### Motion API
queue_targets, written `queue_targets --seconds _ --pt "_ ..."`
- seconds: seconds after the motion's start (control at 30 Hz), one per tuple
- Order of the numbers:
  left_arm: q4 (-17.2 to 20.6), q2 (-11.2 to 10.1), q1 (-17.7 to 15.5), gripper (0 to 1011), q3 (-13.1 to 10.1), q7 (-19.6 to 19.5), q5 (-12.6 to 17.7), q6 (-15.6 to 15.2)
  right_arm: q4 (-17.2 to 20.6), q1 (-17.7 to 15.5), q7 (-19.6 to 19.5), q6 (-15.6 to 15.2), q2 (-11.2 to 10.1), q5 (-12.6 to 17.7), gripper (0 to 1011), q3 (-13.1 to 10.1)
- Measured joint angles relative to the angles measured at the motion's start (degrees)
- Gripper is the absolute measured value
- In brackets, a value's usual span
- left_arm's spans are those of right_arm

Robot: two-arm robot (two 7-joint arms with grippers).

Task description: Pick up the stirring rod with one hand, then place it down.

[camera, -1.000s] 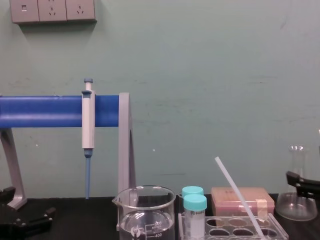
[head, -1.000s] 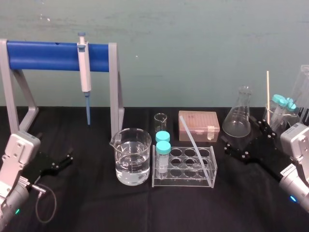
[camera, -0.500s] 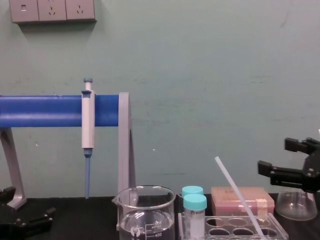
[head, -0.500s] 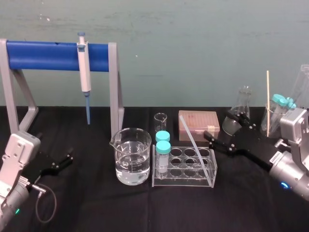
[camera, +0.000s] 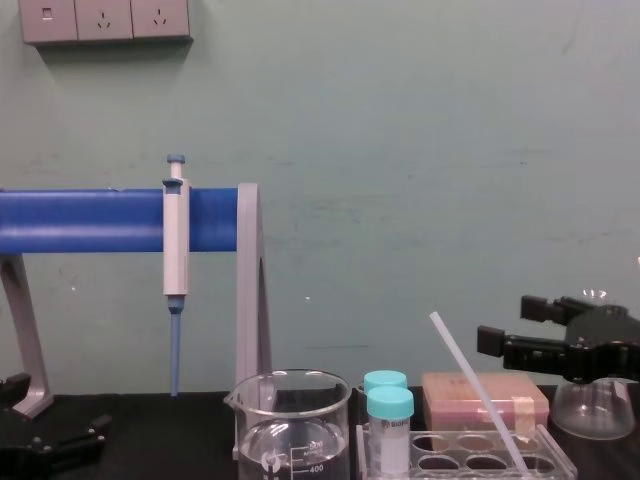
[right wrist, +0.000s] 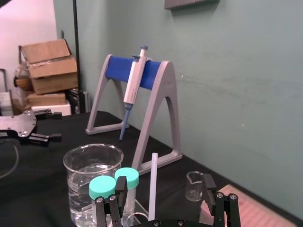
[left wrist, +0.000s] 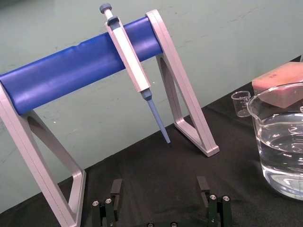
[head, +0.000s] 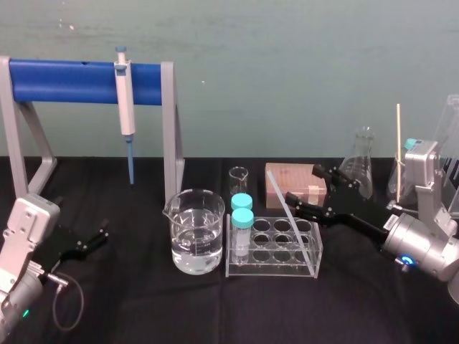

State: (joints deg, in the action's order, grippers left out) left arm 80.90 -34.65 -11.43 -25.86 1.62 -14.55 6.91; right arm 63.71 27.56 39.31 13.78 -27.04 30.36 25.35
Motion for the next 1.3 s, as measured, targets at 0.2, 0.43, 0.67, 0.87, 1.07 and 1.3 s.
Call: queue_targets --seconds 0.2,0.43,0.67,0.87,1.07,1.3 --pt "0.0 0.0 0.0 1000 0.0 0.0 0.0 0.0 -5.45 3.14 4.9 -2.68 2.36 1.95 1003 0.11" --pt "0.0 0.0 0.0 1000 0.0 0.0 0.0 0.0 -11.51 6.6 9.09 -4.46 4.68 2.86 1003 0.91" --pt "0.0 0.0 0.0 1000 0.0 0.0 0.0 0.0 -17.3 9.74 12.35 -6.14 6.72 3.36 1003 1.73" --pt "0.0 0.0 0.0 1000 0.0 0.0 0.0 0.0 -21.97 12.19 14.48 -7.51 8.39 3.67 1003 2.21" --pt "0.0 0.0 0.0 1000 0.0 0.0 0.0 0.0 -25.78 14.02 15.7 -7.91 9.61 3.54 1003 2.35" --pt "0.0 0.0 0.0 1000 0.0 0.0 0.0 0.0 -27.71 14.97 16.02 -8.04 10.33 2.9 1003 2.2"
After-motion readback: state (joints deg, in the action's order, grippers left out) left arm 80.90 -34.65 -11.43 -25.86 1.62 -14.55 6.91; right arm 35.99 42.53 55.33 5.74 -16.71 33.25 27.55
